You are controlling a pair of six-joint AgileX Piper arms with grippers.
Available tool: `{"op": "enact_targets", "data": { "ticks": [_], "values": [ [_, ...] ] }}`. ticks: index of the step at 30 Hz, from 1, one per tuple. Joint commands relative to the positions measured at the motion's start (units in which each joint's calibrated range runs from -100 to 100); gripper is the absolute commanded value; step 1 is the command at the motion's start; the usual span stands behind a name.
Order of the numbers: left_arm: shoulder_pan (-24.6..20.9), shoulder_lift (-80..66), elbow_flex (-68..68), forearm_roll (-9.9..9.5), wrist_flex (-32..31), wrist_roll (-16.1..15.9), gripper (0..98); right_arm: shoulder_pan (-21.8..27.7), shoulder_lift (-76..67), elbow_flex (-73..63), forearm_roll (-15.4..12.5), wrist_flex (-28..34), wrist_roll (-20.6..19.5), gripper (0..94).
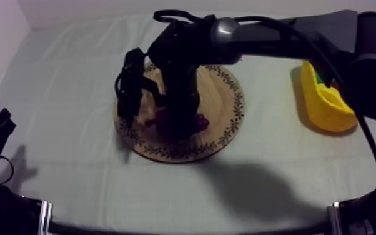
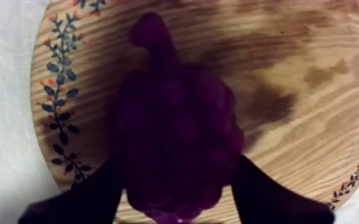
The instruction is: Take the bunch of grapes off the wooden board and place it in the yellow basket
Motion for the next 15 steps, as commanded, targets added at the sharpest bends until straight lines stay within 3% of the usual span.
{"op": "enact_targets", "data": {
  "ticks": [1,15],
  "values": [
    [-0.01,0.03,0.04,0.01,0.03,0.01,0.0,-0.09,-0.31,0.12,0.12,-0.67,-0.28,42.0],
    [-0.01,0.03,0.04,0.01,0.03,0.01,0.0,0.83,-8.02,-2.16,0.14,0.94,-0.45,38.1]
  ]
}}
